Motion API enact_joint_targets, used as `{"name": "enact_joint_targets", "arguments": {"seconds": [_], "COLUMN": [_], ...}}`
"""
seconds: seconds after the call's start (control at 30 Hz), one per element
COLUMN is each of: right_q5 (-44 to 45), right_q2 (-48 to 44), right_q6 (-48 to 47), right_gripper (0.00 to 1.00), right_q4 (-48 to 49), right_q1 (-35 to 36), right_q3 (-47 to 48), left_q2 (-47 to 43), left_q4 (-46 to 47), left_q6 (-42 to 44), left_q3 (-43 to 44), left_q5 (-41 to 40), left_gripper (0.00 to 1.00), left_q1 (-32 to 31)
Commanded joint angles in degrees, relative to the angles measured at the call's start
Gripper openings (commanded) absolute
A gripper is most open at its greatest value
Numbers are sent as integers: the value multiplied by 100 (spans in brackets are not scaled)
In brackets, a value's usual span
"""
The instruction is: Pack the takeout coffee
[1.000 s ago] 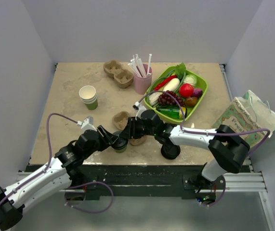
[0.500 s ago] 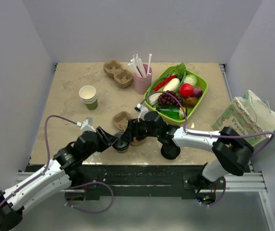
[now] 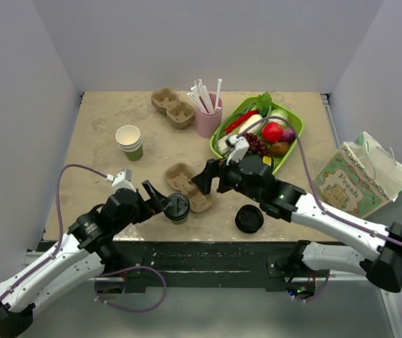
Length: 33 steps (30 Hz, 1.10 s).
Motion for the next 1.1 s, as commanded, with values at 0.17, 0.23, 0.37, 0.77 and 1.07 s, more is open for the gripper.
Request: {"name": "enact_joint_targets", "arguments": {"seconds": [0.17,0.23,0.37,0.77,1.07], "right_q5": [5045,5277,5410,4593,4364], "right_q2": [-490,-420,412,1988,2208], "right_q6": [143,22,-207,-893,-761], "right_gripper": [98,96,95,94,91], "right_q4": [-3010,-3519,-4610,-5077,-4498], "right_q1": [-71,-343,-1554,-5318,-6031], "right_q3": [1790,2236,3564,5087,4191], "left_q2": [90,265,538,363,459], "left_q4": [-484,-502,-371,-555,-809], "left_q6": [527,545,571,721,791], "left_q3": [877,920,938,1070,1237], "left_q5": [-612,-639,-648,-806,-867], "left_gripper": [100,100,100,100,100], "left_q1": [2,2,2,2,2]}}
